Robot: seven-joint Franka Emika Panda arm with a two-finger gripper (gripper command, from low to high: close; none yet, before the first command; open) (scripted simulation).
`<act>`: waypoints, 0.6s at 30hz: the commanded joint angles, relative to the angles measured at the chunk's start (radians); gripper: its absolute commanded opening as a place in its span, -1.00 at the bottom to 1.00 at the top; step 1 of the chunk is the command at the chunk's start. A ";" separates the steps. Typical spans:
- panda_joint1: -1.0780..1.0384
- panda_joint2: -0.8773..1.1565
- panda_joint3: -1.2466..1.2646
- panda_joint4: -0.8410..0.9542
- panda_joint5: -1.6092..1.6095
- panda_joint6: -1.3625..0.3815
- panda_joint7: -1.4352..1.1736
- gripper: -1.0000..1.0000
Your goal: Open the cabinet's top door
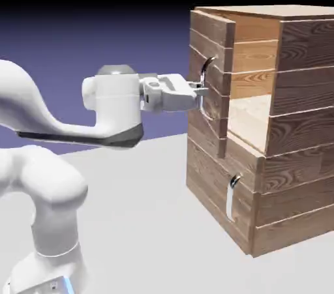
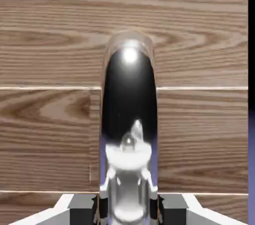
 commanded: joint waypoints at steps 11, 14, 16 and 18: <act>-0.063 -0.205 0.328 -0.140 0.480 -0.178 -0.189 -1.00; -0.042 -0.246 0.425 -0.158 0.610 -0.253 -0.229 -1.00; -0.022 -0.265 0.496 -0.163 0.697 -0.310 -0.250 -1.00; -0.001 -0.276 0.569 -0.162 0.781 -0.370 -0.265 -1.00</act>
